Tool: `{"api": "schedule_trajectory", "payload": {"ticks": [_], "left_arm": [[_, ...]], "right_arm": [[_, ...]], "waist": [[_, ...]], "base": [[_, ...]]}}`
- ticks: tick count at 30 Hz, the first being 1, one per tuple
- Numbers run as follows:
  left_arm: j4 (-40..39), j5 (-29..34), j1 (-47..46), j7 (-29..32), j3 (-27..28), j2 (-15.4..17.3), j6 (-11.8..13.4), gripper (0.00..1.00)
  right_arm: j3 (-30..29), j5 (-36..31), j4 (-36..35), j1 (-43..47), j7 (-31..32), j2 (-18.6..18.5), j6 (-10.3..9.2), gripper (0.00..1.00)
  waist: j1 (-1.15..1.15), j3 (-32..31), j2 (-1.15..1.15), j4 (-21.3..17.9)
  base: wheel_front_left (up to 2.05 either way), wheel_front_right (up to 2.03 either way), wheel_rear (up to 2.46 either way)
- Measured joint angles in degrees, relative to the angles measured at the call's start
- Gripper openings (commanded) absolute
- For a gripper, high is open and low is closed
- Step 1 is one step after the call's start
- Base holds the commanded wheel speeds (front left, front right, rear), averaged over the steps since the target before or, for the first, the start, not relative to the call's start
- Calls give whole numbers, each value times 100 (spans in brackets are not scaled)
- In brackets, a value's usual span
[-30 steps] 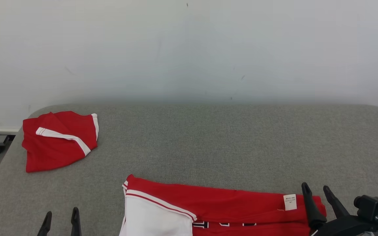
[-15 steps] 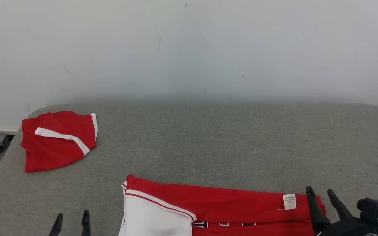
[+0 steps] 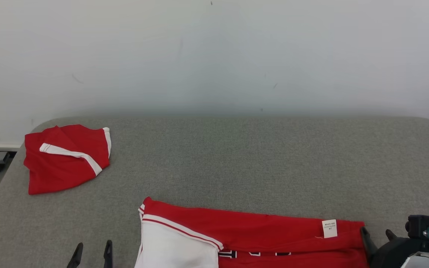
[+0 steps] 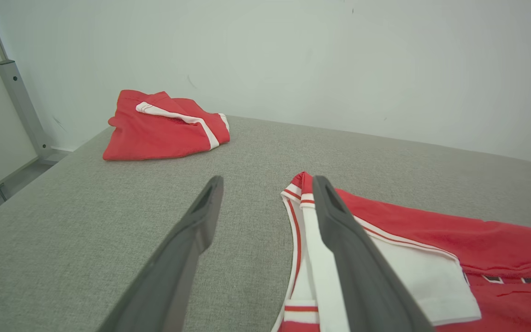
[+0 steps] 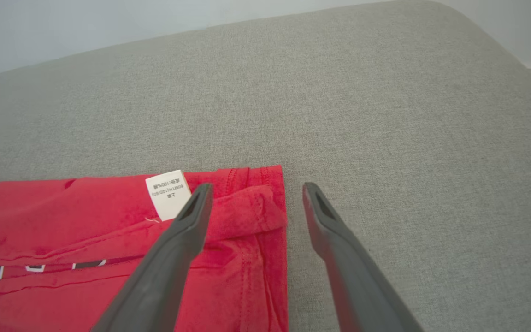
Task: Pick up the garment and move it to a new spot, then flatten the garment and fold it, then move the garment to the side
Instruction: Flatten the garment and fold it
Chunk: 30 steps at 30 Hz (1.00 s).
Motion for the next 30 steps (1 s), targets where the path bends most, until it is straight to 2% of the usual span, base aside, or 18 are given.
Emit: {"api": "schedule_trajectory", "payload": {"ticks": [8,30], "left_arm": [[12,9,-31,34,-68,-3,-38,100],[86,8,-164,103,-103,-3,-83,100]], "right_arm": [[257,-287,403,-159,359,48,-51,100],[129,-533,1227,-459,650,99,-124,100]], "waist": [[0,119,0,100],[0,372,0,294]], "base": [[0,0,0],[0,0,0]]}}
